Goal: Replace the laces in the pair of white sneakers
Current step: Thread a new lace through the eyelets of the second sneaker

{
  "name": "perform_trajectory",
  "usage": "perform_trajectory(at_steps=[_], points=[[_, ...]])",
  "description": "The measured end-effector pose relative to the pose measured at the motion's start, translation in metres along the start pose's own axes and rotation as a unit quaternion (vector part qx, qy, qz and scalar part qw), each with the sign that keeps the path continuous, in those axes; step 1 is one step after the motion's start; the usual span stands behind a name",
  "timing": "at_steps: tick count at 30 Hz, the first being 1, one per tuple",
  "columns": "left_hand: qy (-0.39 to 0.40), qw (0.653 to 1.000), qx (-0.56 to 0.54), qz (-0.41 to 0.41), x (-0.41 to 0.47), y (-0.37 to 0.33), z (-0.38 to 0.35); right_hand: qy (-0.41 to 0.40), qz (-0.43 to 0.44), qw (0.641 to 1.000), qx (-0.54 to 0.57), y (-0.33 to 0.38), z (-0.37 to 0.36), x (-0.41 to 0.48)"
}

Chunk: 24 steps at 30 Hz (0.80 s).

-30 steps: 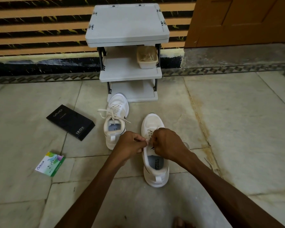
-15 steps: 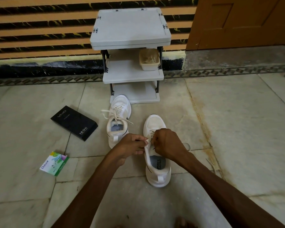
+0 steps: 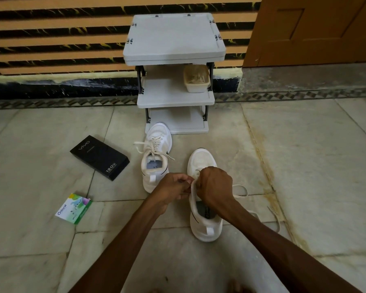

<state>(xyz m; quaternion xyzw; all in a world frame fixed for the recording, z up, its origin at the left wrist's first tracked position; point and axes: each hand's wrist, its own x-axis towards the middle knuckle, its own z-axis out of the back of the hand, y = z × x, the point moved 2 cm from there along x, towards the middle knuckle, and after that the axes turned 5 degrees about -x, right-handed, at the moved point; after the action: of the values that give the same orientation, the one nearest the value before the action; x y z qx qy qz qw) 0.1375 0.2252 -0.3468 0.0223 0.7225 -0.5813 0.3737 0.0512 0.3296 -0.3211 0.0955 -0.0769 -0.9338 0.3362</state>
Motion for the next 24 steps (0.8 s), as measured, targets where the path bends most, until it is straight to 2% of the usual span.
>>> perform_trajectory(at_steps=[11,18,24], points=[[-0.024,0.997,0.06,-0.043,0.012,0.0,-0.004,-0.018,0.008,0.997,0.073,-0.013,-0.012,0.0],[-0.014,0.996,0.074,-0.039,0.014,-0.003,-0.004,-0.074,0.035,0.992,0.094,-0.025,-0.012,0.004],[-0.028,0.995,0.084,-0.051,0.015,-0.002,-0.005,-0.058,0.109,0.988,0.091,-0.03,-0.009,0.01]])
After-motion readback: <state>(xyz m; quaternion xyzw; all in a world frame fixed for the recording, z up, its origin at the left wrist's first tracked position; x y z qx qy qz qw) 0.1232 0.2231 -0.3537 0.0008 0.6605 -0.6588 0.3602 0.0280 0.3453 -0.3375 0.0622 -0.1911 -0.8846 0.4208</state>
